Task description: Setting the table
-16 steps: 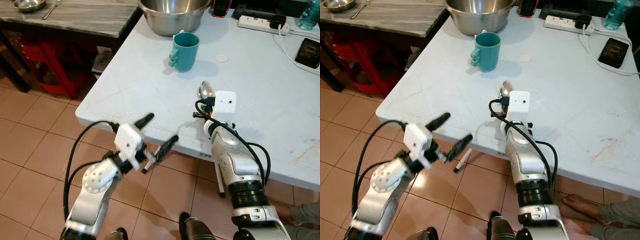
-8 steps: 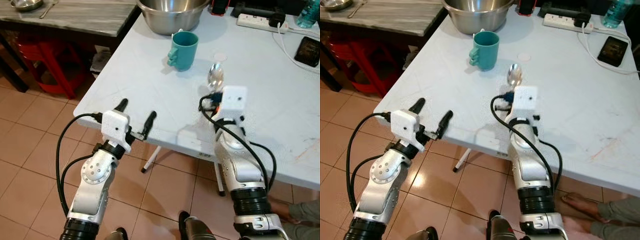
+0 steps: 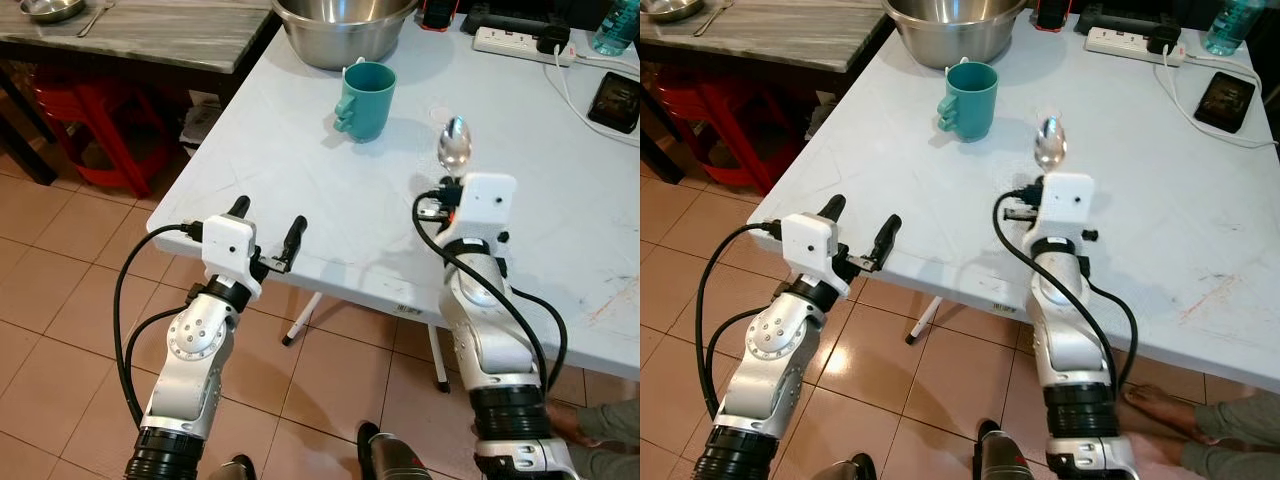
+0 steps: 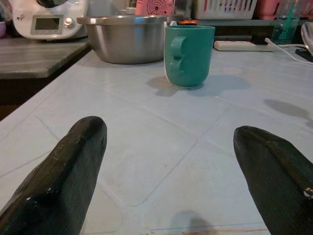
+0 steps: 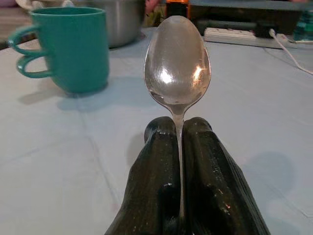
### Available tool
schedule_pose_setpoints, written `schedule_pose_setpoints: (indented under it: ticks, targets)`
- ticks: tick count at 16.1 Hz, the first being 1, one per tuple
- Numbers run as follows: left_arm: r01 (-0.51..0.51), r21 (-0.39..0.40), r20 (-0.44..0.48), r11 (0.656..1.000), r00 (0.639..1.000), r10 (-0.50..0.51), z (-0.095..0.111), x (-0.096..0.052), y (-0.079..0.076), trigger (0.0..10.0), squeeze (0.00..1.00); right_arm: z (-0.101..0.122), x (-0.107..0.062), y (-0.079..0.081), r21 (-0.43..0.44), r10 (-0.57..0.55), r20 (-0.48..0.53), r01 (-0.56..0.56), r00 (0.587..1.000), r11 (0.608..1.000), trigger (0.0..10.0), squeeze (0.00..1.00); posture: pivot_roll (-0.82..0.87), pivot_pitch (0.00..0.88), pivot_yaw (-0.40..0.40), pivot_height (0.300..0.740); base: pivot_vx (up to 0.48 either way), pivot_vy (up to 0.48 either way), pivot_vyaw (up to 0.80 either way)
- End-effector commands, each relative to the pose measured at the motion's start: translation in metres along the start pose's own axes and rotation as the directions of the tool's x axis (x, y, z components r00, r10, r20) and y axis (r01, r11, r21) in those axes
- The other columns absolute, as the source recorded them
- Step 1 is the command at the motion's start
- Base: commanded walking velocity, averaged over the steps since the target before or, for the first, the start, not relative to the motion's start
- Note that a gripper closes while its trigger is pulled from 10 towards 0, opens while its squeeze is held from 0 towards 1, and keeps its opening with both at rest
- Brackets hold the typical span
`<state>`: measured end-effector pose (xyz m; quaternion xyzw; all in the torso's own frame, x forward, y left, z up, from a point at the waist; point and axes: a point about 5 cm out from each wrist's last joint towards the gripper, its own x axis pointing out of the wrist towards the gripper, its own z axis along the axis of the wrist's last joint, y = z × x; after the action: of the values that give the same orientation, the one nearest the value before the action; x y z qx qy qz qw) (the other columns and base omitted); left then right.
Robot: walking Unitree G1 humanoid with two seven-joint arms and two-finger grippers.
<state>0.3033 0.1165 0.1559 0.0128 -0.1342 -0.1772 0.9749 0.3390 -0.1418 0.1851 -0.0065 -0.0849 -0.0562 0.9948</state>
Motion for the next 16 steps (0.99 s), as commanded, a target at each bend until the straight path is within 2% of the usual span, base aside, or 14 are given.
schedule_pose_setpoints:
  ticks: [1,8,16]
  targets:
    - [-0.007,0.002,-0.011,1.0,1.0,0.007,-0.0022,0.0007,0.0003,10.0,0.0,0.0014,-0.0011,-0.0032,-0.006,-0.019,0.013,0.019,1.0,1.0,10.0,0.0,-0.15,0.222,0.017,0.74,0.0,0.281,-0.65]
    - [-0.008,0.01,-0.002,1.0,1.0,0.008,-0.0016,0.0033,0.0025,10.0,0.0,0.0007,0.0007,-0.0023,-0.006,-0.021,0.017,0.021,1.0,1.0,10.0,0.0,-0.14,0.214,0.017,0.74,0.0,0.348,-0.6]
    - [-0.005,0.011,0.005,1.0,1.0,0.005,-0.0022,0.0056,-0.0025,10.0,0.0,0.0024,0.0014,-0.0013,-0.008,-0.013,0.046,0.013,0.999,1.0,10.0,0.0,-0.14,0.211,0.016,0.74,0.0,0.401,0.0]
